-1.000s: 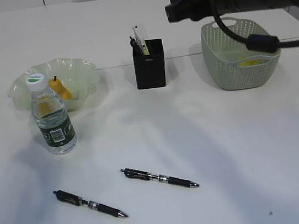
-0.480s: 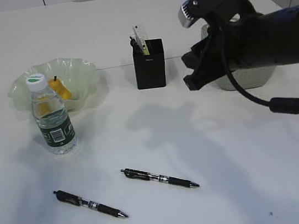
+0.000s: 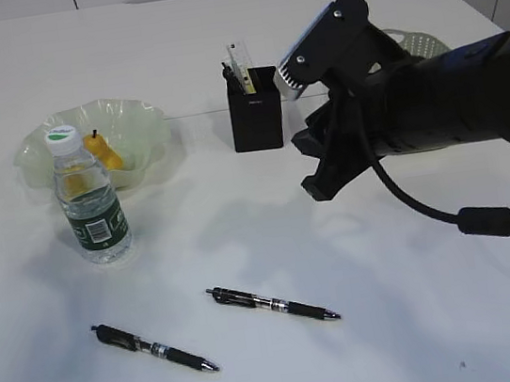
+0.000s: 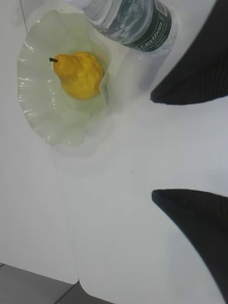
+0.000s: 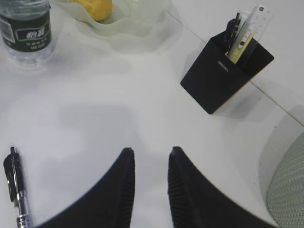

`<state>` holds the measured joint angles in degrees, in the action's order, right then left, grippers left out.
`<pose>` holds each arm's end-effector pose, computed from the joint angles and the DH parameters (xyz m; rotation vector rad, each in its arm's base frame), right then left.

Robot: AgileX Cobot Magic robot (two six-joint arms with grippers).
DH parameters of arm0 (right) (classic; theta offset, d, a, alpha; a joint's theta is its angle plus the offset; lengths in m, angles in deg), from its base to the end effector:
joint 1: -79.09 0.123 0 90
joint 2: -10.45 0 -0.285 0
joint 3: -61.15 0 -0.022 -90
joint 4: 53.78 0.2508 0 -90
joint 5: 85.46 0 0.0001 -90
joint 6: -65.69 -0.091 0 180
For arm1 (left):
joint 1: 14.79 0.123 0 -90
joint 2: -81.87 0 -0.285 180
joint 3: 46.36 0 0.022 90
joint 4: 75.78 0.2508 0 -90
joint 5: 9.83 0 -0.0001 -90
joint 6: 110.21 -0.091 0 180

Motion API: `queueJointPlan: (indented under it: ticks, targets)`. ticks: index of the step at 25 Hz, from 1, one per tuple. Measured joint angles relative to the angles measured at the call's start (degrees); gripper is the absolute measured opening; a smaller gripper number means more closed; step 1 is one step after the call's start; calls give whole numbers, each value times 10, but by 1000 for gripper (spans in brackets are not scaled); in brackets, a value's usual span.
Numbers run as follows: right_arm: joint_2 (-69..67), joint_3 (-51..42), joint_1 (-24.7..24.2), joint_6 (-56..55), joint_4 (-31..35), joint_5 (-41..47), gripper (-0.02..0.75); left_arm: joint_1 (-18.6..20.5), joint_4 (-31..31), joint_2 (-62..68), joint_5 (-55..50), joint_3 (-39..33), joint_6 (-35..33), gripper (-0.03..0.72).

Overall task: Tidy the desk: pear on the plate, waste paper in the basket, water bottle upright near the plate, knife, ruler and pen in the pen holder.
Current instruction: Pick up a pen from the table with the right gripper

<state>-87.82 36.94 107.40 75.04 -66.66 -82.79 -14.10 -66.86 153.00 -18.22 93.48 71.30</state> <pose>0.2987 0.1598 0.2365 -0.9265 1.9772 0.0490 0.2285 0.0048 0.2771 0.1070 2.0860 0.1085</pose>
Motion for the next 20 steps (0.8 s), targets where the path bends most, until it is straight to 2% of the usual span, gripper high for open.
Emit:
queueJointPlan:
  ticks: [10,20]
  targets:
    - [-22,4,22,0,-39,51,184,0,0,0,0,0,0,402]
    - [-47,97,23,22,-26,184,184,0,0,0,-1,0,0,402]
